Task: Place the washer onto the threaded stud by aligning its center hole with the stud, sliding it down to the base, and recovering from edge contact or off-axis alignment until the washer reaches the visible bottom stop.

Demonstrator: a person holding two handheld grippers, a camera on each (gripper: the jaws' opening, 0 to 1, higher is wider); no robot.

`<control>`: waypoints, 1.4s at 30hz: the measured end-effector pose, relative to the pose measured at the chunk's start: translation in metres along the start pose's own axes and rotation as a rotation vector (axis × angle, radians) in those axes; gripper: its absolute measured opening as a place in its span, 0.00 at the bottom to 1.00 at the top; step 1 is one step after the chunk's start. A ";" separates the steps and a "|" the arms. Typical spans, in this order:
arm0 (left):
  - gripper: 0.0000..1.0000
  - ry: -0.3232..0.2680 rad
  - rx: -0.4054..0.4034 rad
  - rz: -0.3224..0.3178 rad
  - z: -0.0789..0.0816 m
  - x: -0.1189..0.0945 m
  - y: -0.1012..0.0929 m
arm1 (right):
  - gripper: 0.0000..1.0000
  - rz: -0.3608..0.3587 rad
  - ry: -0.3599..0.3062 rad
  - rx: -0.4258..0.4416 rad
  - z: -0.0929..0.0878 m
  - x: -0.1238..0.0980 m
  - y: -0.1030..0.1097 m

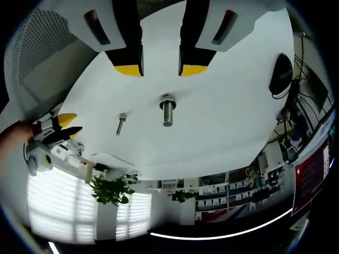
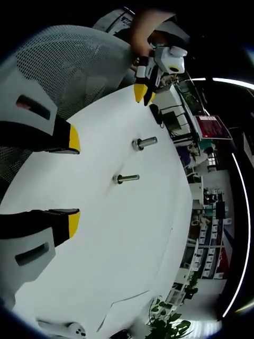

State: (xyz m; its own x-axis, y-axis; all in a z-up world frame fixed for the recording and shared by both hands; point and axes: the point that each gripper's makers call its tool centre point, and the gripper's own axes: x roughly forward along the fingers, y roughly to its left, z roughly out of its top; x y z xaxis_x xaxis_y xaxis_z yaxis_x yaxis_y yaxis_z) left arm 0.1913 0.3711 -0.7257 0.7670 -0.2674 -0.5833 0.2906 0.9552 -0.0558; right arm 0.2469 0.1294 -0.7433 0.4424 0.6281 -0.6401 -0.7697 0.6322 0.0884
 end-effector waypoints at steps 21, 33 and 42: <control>0.24 0.006 0.003 -0.007 -0.001 0.000 -0.001 | 0.43 -0.003 0.002 -0.003 0.000 0.000 -0.001; 0.24 0.002 -0.004 0.006 0.000 0.000 0.002 | 0.43 0.009 0.007 -0.014 -0.001 0.000 0.002; 0.23 -0.011 -0.005 0.005 0.002 -0.001 0.002 | 0.43 0.014 0.018 -0.018 -0.003 0.002 0.003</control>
State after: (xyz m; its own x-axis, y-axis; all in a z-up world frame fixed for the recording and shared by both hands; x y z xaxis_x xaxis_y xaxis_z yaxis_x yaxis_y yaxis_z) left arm 0.1924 0.3725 -0.7241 0.7746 -0.2636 -0.5748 0.2837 0.9572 -0.0566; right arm 0.2439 0.1313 -0.7463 0.4230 0.6287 -0.6526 -0.7844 0.6146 0.0837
